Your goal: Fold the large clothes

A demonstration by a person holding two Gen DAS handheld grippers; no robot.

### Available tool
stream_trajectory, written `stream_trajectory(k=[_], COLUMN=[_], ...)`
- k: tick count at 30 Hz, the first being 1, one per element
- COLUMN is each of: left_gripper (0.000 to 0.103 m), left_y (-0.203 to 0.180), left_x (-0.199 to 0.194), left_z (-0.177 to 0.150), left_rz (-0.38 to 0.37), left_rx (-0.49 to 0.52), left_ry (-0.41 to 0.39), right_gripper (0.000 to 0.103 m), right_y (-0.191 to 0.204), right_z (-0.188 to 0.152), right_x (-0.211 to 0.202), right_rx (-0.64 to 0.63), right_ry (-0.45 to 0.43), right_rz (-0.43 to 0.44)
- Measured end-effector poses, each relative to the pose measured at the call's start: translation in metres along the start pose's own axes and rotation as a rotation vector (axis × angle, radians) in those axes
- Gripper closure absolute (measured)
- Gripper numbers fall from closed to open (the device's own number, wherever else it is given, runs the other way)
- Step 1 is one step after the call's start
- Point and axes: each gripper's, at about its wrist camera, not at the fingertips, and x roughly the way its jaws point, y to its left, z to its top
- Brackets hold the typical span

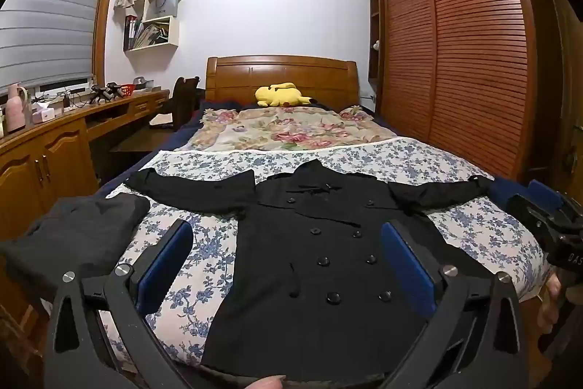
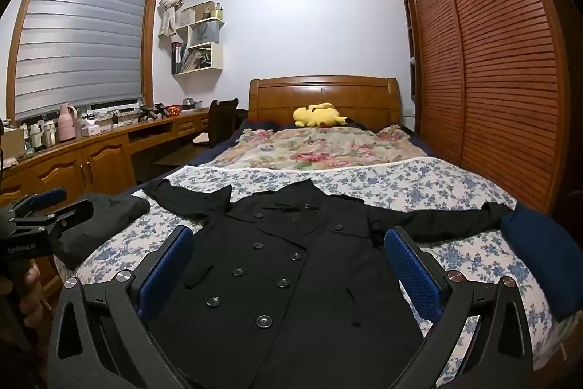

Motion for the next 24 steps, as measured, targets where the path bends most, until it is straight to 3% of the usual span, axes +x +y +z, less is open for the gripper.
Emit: stream_trajectory(k=[24], left_gripper=[0.0], left_y=[0.0004], left_x=[0.0017], left_z=[-0.0051], left_rz=[0.0], left_rx=[-0.001], left_ry=[0.0], right_gripper=[0.0], right_y=[0.0008], right_z=[-0.0007], right_x=[-0.0006], right_rx=[0.031], right_ry=[-0.006], right_rz=[-0.002])
